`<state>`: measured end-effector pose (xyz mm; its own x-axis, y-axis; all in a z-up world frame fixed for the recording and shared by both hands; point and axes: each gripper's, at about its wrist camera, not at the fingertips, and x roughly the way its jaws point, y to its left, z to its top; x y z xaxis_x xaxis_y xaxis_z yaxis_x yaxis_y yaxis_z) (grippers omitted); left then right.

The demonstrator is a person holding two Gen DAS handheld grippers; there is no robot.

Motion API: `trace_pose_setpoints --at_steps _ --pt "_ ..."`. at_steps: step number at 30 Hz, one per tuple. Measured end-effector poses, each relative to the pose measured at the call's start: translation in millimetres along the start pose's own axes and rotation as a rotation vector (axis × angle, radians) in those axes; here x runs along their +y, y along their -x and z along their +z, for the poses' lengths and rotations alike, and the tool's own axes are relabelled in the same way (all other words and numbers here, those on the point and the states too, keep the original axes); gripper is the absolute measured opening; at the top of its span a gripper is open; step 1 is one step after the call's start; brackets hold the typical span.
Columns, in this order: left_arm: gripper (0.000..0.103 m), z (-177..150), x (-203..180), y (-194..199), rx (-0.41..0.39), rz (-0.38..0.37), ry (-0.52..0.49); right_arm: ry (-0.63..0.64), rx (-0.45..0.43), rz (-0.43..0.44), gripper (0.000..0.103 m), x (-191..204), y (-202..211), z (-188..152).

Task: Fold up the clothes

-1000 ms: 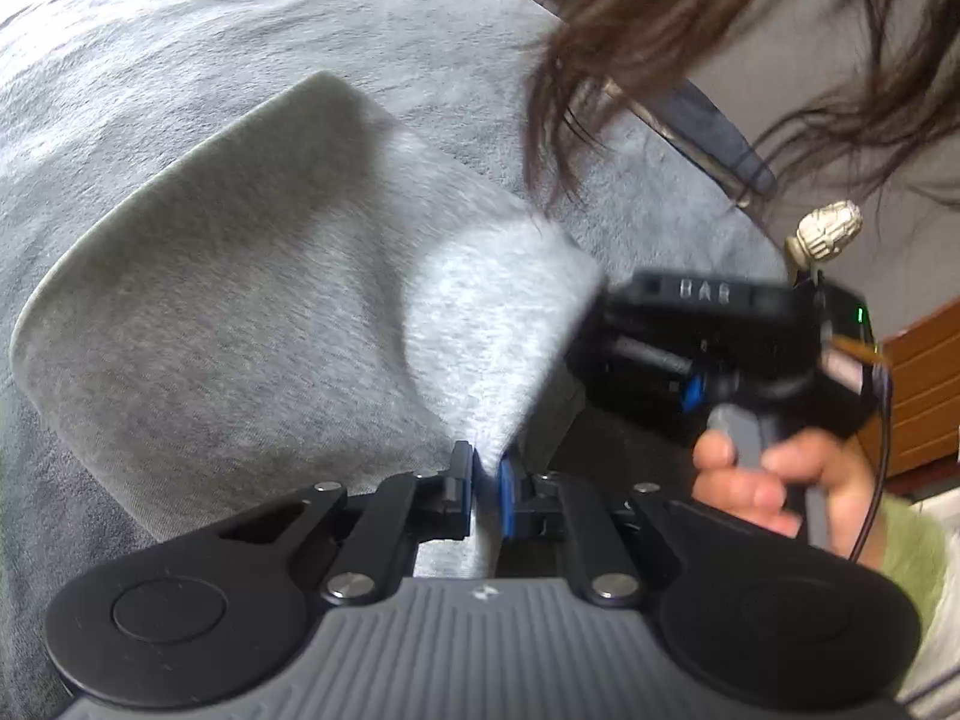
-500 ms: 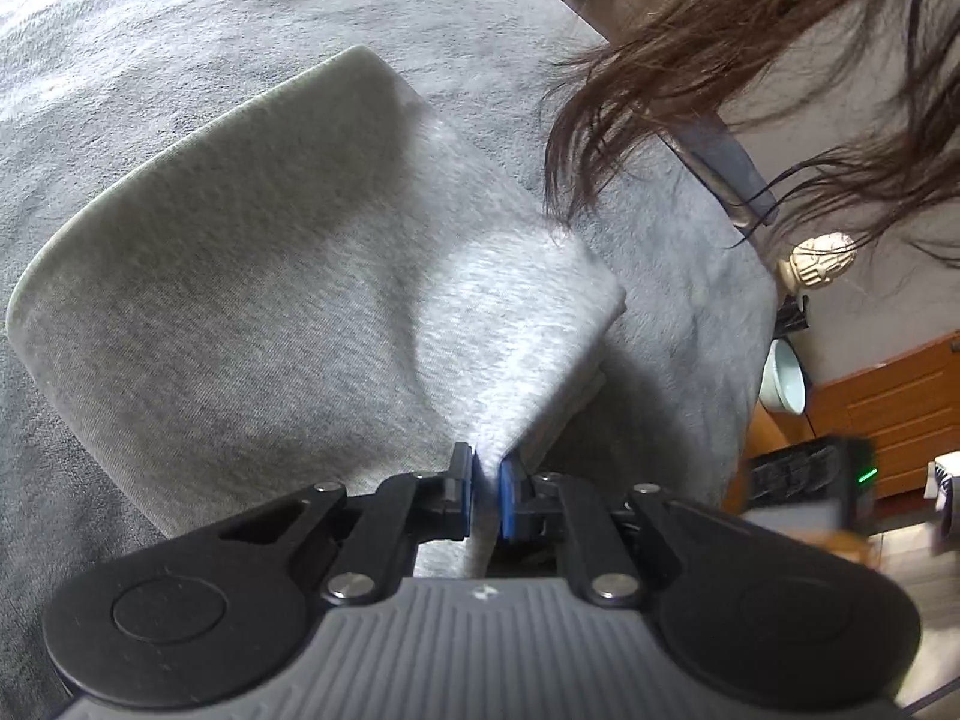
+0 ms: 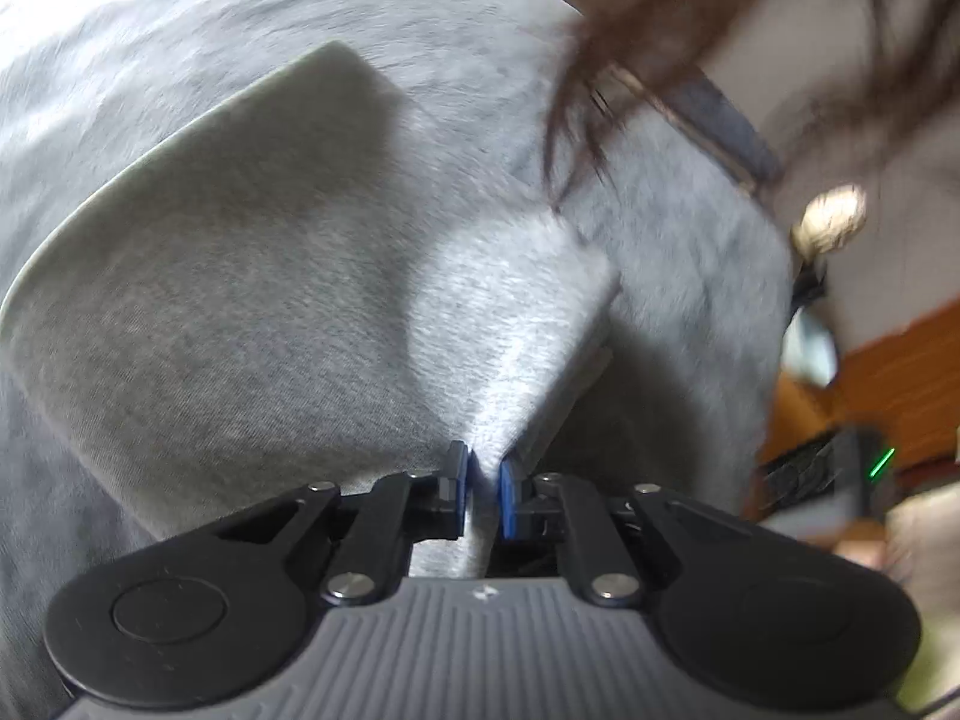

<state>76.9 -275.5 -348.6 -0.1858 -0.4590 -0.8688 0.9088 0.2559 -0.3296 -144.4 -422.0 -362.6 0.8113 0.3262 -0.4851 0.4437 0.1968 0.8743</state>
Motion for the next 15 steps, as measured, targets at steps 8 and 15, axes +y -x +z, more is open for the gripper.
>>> trace_pose_setpoints --at_steps 8,15 --pt "0.061 -37 -71 -24 -0.056 0.212 -0.445 -0.192 -0.277 -0.045 0.028 -41 125 67" --pt "0.042 -52 -90 -23 -0.103 0.380 -0.523 -0.028 -0.205 -0.076 0.055 -12 128 167"
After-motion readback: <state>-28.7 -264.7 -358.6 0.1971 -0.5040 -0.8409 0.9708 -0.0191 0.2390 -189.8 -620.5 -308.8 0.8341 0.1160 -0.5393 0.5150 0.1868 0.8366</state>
